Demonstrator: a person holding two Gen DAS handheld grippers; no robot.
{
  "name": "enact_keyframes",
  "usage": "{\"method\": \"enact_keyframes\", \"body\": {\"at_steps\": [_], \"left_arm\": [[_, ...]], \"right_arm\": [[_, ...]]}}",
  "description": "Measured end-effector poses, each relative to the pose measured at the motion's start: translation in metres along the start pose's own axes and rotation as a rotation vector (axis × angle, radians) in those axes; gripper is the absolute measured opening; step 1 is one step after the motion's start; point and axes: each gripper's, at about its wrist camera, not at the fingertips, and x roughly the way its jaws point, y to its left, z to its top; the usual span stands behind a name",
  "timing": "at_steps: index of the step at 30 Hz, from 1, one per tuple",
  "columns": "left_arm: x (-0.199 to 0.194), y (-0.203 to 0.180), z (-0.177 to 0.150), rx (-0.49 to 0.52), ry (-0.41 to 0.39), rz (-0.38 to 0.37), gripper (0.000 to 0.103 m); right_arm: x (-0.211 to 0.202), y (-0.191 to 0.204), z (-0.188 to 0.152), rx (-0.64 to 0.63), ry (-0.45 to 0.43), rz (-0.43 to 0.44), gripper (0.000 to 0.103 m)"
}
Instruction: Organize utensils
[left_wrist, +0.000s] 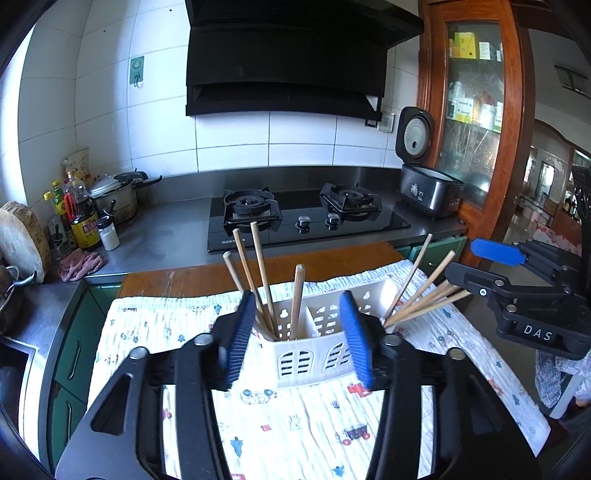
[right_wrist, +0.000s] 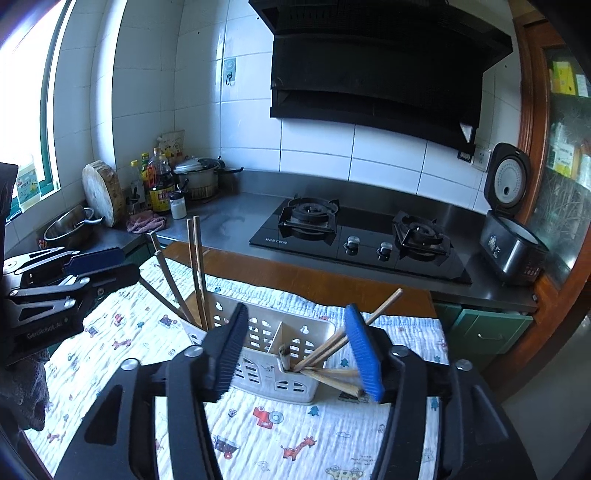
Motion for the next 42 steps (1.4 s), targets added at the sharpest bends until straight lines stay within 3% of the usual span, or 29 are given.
{"method": "enact_keyframes", "body": {"at_steps": [3,9,16,42], "left_arm": [[-0.011,-0.001,-0.007,-0.010,-0.009,0.000,0.063],[-0.031,-0.003,-0.023,-0.021,-0.025,0.002,0.076],[-0.053,-0.003,-0.047,-0.032,-0.039,0.034,0.094],[-0.111,-0.001,-0.137,-0.082,-0.036,0.098,0.098]], "right_arm": [[-0.011,0.002,-0.006,-0.002,-0.009,-0.013,0.068],[-0.032,0.008,-0.022,-0.010,-0.026,-0.046,0.081],[-0.051,0.010,-0.047,0.009,-0.029,-0.065,0.090],[-0.106,0.039,-0.147,0.077,-0.060,-0.104,0.096]]}}
